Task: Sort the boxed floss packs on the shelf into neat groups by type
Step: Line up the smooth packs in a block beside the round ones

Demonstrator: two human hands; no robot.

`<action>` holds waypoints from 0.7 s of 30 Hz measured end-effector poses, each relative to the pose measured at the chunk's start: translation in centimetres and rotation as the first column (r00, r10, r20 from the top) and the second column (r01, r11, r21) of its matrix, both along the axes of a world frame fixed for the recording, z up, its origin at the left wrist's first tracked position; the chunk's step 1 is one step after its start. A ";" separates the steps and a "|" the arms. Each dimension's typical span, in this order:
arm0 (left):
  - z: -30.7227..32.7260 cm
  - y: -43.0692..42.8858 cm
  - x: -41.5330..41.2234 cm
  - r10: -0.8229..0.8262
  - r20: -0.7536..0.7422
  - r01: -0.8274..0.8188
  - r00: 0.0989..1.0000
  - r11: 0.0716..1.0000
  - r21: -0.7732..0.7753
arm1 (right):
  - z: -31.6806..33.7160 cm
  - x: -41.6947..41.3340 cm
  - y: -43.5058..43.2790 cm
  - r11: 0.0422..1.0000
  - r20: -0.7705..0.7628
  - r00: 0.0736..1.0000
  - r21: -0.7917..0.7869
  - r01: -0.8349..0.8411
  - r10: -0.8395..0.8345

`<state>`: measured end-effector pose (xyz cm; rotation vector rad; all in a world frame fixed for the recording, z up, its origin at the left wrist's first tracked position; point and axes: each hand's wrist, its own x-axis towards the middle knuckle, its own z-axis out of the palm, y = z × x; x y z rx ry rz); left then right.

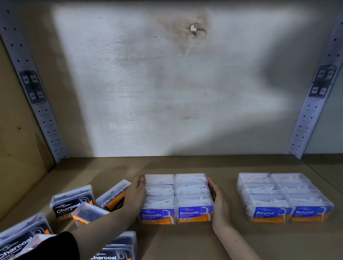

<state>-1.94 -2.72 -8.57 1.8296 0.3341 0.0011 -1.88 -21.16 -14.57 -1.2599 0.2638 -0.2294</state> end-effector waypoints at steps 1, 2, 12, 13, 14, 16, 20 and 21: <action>0.0 0.0 0.0 -0.002 -0.001 0.002 1.000 1.000 0.009 | 0.0 0.0 0.0 1.000 -0.004 1.000 -0.002 0.002 -0.002; 0.1 0.0 -0.1 -0.004 0.000 0.004 1.000 1.000 0.017 | 0.0 0.0 0.1 1.000 -0.005 1.000 -0.004 0.001 -0.001; -0.1 0.1 0.1 -0.017 0.017 0.016 1.000 1.000 0.021 | 0.4 -0.4 0.1 1.000 -0.014 1.000 -0.005 0.025 -0.025; -0.1 0.1 0.1 -0.015 0.021 0.014 1.000 1.000 0.028 | 0.4 -0.4 0.1 1.000 -0.017 0.999 -0.012 0.028 -0.028; 0.0 0.1 0.1 -0.015 0.024 0.014 1.000 0.999 0.034 | 0.5 -0.5 0.1 0.999 -0.018 0.999 -0.018 0.030 -0.030; 0.0 0.2 0.1 -0.020 0.041 0.018 0.999 0.999 0.040 | 0.4 -0.5 0.0 0.999 -0.028 0.999 -0.032 0.035 -0.036; 0.1 0.4 0.3 -0.037 0.091 0.029 0.995 0.995 0.096 | 0.3 -0.7 -0.5 0.995 -0.047 0.997 -0.082 0.051 -0.055; 0.2 0.5 0.3 -0.040 0.108 0.028 0.993 0.994 0.110 | 0.4 -0.8 -0.6 0.992 -0.044 0.997 -0.106 0.062 -0.067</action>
